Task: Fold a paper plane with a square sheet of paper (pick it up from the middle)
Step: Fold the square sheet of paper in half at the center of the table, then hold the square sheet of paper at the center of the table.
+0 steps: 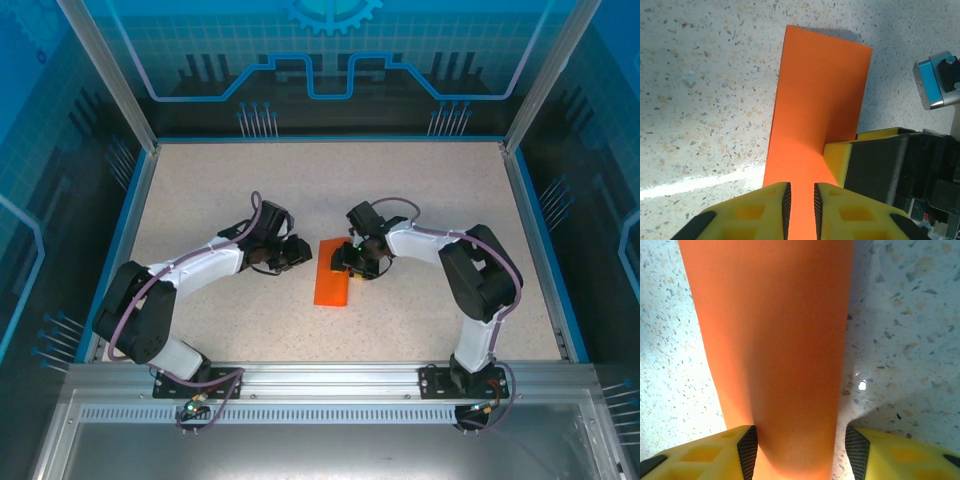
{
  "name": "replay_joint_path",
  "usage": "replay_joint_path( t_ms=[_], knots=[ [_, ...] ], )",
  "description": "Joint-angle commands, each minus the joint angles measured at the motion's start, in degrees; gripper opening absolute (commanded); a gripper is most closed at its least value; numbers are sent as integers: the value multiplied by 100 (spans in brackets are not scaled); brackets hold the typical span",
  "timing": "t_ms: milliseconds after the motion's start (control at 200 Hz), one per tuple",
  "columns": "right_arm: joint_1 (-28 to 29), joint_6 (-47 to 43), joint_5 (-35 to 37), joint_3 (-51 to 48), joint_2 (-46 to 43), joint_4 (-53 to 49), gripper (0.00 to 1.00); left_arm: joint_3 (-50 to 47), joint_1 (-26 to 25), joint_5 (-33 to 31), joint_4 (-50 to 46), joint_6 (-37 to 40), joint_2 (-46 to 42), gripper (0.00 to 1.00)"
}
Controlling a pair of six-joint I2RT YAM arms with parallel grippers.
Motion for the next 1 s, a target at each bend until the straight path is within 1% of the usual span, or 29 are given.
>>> replay_joint_path(
  t_ms=[0, 105, 420, 480, 520, 720, 995],
  knots=[
    [108, 46, 340, -2, 431, -448, 54, -108, -31, 9, 120, -97, -16, 18],
    [136, 79, 419, 29, 481, -511, 54, -114, -31, 31, 162, -145, 16, 13],
    [137, 71, 567, 48, 598, -618, 54, -115, -31, 169, 253, -134, 142, 8],
    [144, 63, 578, 48, 629, -629, 54, -89, -31, 266, 302, -126, 233, 4],
    [141, 65, 590, 56, 656, -644, 54, -80, -24, 317, 349, -142, 288, 0],
    [153, 88, 631, 79, 745, -681, 53, 9, -31, 721, 668, -277, 685, 0],
    [155, 106, 688, 89, 793, -726, 53, 120, -31, 951, 1005, -438, 1066, 0]
  ],
)
